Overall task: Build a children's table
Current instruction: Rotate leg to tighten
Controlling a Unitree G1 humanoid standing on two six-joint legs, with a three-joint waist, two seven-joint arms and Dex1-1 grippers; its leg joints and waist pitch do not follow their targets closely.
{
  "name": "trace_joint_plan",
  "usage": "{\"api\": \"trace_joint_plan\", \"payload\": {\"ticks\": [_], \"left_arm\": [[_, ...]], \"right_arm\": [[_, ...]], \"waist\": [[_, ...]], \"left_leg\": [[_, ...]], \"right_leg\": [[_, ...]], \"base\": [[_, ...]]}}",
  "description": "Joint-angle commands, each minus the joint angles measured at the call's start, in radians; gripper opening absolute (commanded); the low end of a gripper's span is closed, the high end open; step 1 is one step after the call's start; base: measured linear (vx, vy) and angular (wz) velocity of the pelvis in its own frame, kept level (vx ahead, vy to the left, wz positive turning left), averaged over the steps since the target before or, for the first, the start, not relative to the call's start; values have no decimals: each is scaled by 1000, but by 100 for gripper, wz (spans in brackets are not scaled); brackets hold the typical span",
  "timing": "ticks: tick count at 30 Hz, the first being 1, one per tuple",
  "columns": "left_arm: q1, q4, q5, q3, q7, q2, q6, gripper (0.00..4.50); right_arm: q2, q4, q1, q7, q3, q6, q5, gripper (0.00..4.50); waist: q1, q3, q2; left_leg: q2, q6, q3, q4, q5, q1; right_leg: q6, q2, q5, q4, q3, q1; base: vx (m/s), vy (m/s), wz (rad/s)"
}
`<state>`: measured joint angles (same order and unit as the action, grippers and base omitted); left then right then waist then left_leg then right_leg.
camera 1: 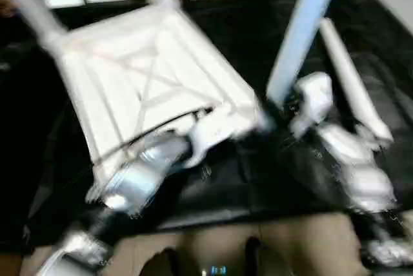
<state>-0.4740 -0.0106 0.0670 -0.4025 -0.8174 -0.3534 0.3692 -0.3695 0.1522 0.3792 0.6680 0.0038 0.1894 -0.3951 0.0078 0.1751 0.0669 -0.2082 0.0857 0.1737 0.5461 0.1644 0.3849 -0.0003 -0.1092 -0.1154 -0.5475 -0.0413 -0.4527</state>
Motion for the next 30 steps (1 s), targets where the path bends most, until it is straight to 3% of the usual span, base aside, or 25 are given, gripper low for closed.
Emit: {"api": "trace_joint_plan", "payload": {"ticks": [1, 2, 4, 7, 9, 11, 14, 18, 19, 20, 21, 23, 26, 30], "left_arm": [[39, 6, -27, -25, -66, -14, -31, 0], [55, 19, -33, -19, -77, -36, -15, 0], [64, 25, -37, -16, -82, -46, -15, 0], [73, 26, -55, -9, -88, -52, -42, 0], [74, 25, -57, -9, -90, -54, -47, 0], [75, 19, -55, -8, -101, -55, -61, 0], [73, 20, -54, -8, -107, -51, -63, 0], [73, 25, -59, -10, -109, -51, -62, 0], [74, 25, -59, -12, -111, -53, -64, 0], [74, 25, -60, -13, -112, -54, -65, 0], [74, 25, -61, -14, -112, -54, -66, 0], [74, 23, -59, -12, -114, -53, -69, 0], [74, 26, -57, -10, -115, -52, -67, 0], [81, 33, -56, -5, -114, -59, -63, 0]], "right_arm": [[-31, -35, -13, 46, -55, 42, -48, 269], [-124, -100, -67, 160, -45, 77, -70, 291], [-175, -135, -97, 218, -47, 103, -85, 299], [-222, -176, -124, 246, -62, 157, -117, 328], [-227, -182, -127, 247, -64, 169, -125, 340], [-228, -181, -121, 248, -51, 169, -117, 340], [-216, -170, -108, 249, -38, 164, -116, 324], [-185, -150, -81, 252, -27, 161, -114, 303], [-170, -125, -61, 249, -16, 150, -99, 303], [-158, -106, -46, 247, -11, 145, -97, 303], [-150, -94, -35, 246, -8, 142, -96, 271], [-139, -63, -13, 245, -3, 136, -91, 266], [-137, -55, -8, 246, -3, 134, -86, 232], [-132, -51, -10, 245, -15, 135, -81, 217]], "waist": [[1, -76, -12], [6, -79, -9], [15, -83, -13], [19, -86, -10], [21, -82, -11], [20, -78, -11], [19, -74, -12], [18, -78, -12], [18, -82, -10], [18, -85, -9], [18, -86, -9], [19, -90, -13], [20, -89, -15], [18, -88, -18]], "left_leg": [[1, -144, 20, -49, 174, -12], [2, -163, 18, -44, 99, -8], [2, -198, 19, -35, 30, -7], [4, -238, 21, -28, -13, -8], [3, -234, 22, -31, 17, -8], [2, -207, 23, -34, 78, -9], [1, -143, 22, -40, 169, -12], [2, -128, 20, -39, 165, -10], [2, -130, 20, -36, 141, -11], [3, -134, 20, -34, 124, -10], [4, -138, 21, -33, 118, -11], [5, -158, 20, -29, 86, -8], [4, -167, 21, -29, 83, -7], [5, -160, 21, -28, 101, -7]], "right_leg": [[-257, 1, -137, 37, 15, 62], [-280, 3, -58, 25, 13, 71], [-301, 2, 23, 15, 18, 76], [-308, -1, 16, 13, 16, 75], [-297, -4, -52, 19, 16, 74], [-278, -7, -155, 28, 16, 71], [-236, -9, -288, 38, 19, 65], [-231, -7, -275, 35, 18, 65], [-238, -5, -237, 29, 19, 65], [-248, -4, -205, 26, 18, 67], [-253, -4, -191, 24, 18, 66], [-271, -4, -141, 17, 18, 70], [-274, -5, -149, 17, 18, 72], [-262, -5, -192, 21, 19, 71]], "base": [[69, -16, 7], [60, 8, 1], [63, 19, 0], [18, 5, 0], [0, 0, 0], [0, 0, 0], [0, 0, 0], [0, 0, 0], [0, 0, 0], [0, 0, 0], [0, 0, 0], [0, 0, 0], [0, 0, 0], [0, 0, 0]]}}
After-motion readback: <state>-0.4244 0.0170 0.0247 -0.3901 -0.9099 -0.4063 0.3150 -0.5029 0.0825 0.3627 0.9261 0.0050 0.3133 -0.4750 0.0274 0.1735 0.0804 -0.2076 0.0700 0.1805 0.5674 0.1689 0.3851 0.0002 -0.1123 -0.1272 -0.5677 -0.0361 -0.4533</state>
